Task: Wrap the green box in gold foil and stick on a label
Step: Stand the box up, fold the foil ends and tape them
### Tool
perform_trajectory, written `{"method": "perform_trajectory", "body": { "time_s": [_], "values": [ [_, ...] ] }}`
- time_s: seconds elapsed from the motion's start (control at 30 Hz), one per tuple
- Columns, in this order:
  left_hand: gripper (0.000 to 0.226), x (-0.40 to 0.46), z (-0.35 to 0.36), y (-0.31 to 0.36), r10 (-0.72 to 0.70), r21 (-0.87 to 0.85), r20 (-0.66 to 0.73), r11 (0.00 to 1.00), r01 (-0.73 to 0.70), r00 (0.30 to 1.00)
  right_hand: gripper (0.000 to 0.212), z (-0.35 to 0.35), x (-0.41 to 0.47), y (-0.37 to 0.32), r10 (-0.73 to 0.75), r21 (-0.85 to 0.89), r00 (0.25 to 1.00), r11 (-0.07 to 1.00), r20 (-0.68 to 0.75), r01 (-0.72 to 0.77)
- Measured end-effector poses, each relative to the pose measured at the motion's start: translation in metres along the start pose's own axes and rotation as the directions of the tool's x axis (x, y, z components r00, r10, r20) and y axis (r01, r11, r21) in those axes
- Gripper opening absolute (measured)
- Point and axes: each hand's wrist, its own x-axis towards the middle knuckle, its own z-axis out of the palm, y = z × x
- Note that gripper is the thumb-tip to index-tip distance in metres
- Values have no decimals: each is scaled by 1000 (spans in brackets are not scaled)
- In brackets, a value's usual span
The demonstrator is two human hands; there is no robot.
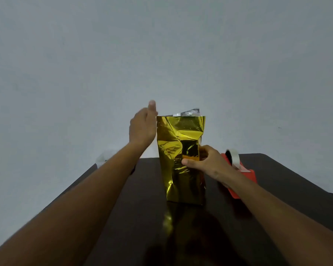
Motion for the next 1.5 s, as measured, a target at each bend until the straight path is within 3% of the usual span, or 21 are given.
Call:
{"method": "perform_trajectory", "body": {
  "time_s": [0.07,0.13,0.23,0.3,0.43,0.53,0.6,0.67,0.73,0.77,0.83,0.93,1.0,1.1,1.23,1.37,1.5],
  "values": [
    [75,3,-8,34,195,-54,91,980,-190,977,90,2,0,-3,-7,-34,999,999,-42,6],
    [80,2,-7,62,266,65,359,949,-309,894,89,4,0,-5,-7,-44,998,999,-68,4],
    [60,6,4,77,153,321,646,834,-448,748,87,5,-2,-6,-12,-30,998,1000,-60,10],
    [49,8,7,79,145,276,692,852,-445,707,88,3,-4,-5,-14,-26,998,1000,-65,12],
    [39,5,6,80,108,128,683,956,-264,722,91,-3,-3,-2,-17,-26,996,1000,-85,15],
    [42,0,0,82,89,132,709,958,-255,700,91,-4,-2,0,-24,-29,997,999,-74,22],
    [41,0,-10,86,136,39,676,975,-219,725,94,-4,-2,4,-31,-18,997,999,-68,30],
    [38,5,-22,86,170,-160,501,982,-102,848,105,-6,-3,10,-39,18,997,999,-62,40],
    [42,13,-28,75,115,-293,213,955,-49,970,119,-9,-3,17,-37,55,997,998,-61,41],
    [41,15,-30,64,66,-321,105,947,-29,992,122,-10,-2,18,-38,61,998,997,-53,41],
    [35,12,-26,39,-50,-345,47,936,63,998,121,-11,0,21,-36,67,999,997,-38,38],
    [26,-3,-15,-1,-254,-325,175,897,300,951,122,-12,1,22,-40,72,999,996,-34,42],
    [20,-16,-8,-17,-294,-346,273,859,379,916,123,-12,1,22,-42,73,999,996,-23,43],
    [14,-35,3,-24,-180,-402,381,851,338,907,121,-13,2,22,-32,87,999,996,-6,32],
    [14,-44,13,-21,-51,-410,411,882,234,910,118,-14,4,16,-18,171,997,985,76,5],
    [37,-45,16,-25,26,-339,468,929,152,883,93,-32,2,-17,-53,451,962,889,267,-76],
    [48,-46,16,-20,57,-296,499,949,109,865,77,-52,7,-63,13,461,977,880,211,-111]
  ]
}}
